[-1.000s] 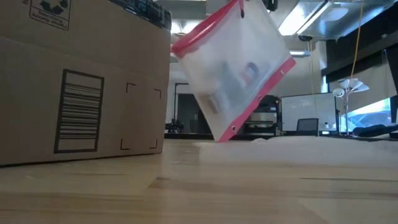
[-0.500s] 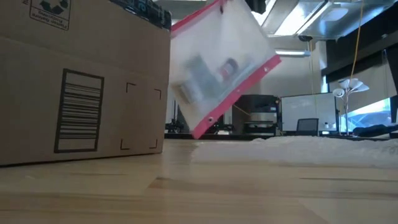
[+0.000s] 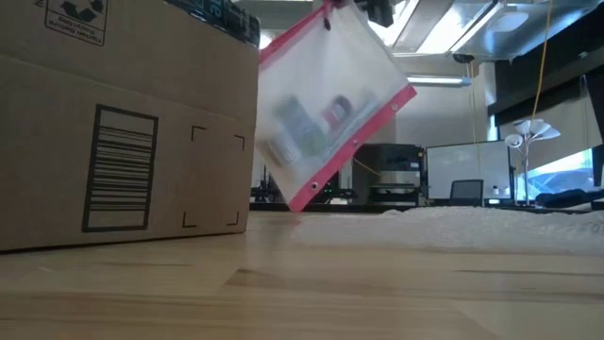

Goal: Unpack boxes
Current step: Close the transparent zip bag

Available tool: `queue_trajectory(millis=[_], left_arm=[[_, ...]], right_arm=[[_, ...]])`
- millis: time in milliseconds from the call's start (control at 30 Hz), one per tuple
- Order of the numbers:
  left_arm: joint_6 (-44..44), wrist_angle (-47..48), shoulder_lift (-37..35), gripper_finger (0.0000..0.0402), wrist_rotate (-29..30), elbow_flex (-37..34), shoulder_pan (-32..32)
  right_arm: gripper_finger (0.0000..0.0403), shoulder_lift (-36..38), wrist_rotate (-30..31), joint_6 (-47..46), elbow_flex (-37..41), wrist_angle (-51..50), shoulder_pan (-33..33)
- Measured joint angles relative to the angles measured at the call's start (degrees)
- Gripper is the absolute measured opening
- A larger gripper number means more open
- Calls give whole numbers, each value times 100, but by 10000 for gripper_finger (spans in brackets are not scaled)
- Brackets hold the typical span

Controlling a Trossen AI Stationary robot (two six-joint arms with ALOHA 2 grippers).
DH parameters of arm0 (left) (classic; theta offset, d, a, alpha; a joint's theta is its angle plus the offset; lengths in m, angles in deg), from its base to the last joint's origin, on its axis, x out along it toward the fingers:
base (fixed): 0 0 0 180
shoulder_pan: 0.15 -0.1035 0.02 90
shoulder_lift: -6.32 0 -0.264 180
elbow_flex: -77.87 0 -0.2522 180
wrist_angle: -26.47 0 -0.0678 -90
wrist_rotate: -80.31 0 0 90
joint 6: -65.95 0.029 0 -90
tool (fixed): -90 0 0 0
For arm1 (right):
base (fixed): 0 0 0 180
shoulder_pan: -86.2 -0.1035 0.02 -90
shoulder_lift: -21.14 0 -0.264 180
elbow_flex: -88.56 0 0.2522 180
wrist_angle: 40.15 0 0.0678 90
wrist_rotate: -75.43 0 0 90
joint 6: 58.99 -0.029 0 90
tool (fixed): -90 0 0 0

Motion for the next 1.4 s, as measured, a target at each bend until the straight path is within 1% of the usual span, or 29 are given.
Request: queue_trajectory(millis=[167, 267, 367, 500, 567, 633, 700, 933, 1000, 1167, 1267, 1400], left_arm=[[72, 32, 38, 123, 606, -8, -111], [224, 8, 32, 123, 689, -8, -198], [205, 11, 32, 123, 515, -8, -280], [183, 99, 32, 123, -307, -8, -431], [114, 299, 32, 123, -492, -10, -495], [65, 480, 32, 117, -554, -10, -537], [50, 655, 32, 100, -596, -10, -582], [255, 835, 32, 13, -618, -10, -599], [267, 852, 32, 8, -623, -10, -601], [321, 872, 19, 15, -634, -10, -597], [332, 964, 1, 9, -612, -10, -595], [325, 1038, -10, 5, -603, -8, -585]], right_arm=[[11, 0, 49, 48, 0, -28, -80], [11, 0, 36, 65, 0, -24, -122], [11, 0, 40, 106, 0, -15, -150], [11, 0, -10, 195, 0, 3, -157], [11, 0, -13, 221, 0, 5, -149], [11, 0, -13, 242, 0, 4, -149], [11, 1, -10, 303, 0, 1, -149], [11, 4, 42, 415, 0, -63, -144], [11, 4, 116, 498, 0, -146, -144], [11, 5, 319, 659, -2, -463, -149], [11, 7, 447, 686, -2, -570, -150], [11, 4, 468, 684, -2, -598, -74]])
